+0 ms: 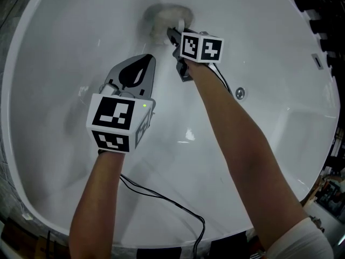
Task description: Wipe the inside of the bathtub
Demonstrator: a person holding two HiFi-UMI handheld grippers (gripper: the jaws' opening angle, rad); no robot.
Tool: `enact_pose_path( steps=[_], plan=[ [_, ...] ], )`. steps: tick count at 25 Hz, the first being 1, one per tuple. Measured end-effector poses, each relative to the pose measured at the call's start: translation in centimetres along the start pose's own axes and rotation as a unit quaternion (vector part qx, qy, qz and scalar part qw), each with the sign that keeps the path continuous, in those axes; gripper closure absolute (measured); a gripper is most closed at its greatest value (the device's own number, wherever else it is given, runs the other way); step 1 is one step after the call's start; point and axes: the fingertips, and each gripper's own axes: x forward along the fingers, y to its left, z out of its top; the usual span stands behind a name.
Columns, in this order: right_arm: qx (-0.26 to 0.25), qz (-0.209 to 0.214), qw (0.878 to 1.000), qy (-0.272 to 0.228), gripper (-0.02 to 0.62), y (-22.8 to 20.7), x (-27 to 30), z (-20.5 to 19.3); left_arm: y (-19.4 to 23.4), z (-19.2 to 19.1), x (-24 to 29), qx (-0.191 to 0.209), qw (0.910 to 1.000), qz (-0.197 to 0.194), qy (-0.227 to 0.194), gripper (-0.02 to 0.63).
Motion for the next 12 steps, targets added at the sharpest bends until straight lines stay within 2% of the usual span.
enact_pose_path(
  steps=[5,9,12],
  plan=[
    [0.001,0.005,1.0,-0.008,0.505,1.1,-1.5,0.8,0.3,0.5,-1.1,0.021,0.9997,0.003,0.011,0.6],
    [0.014,0.011,1.0,-0.022,0.505,2.6,-4.5,1.1,0.4,1.9,-3.3,0.018,0.9997,0.009,0.016,0.6],
    [0.039,0.008,0.999,-0.038,0.503,3.0,-7.8,1.4,-1.0,2.8,-4.8,0.012,0.9998,0.0,0.017,0.6]
  ],
)
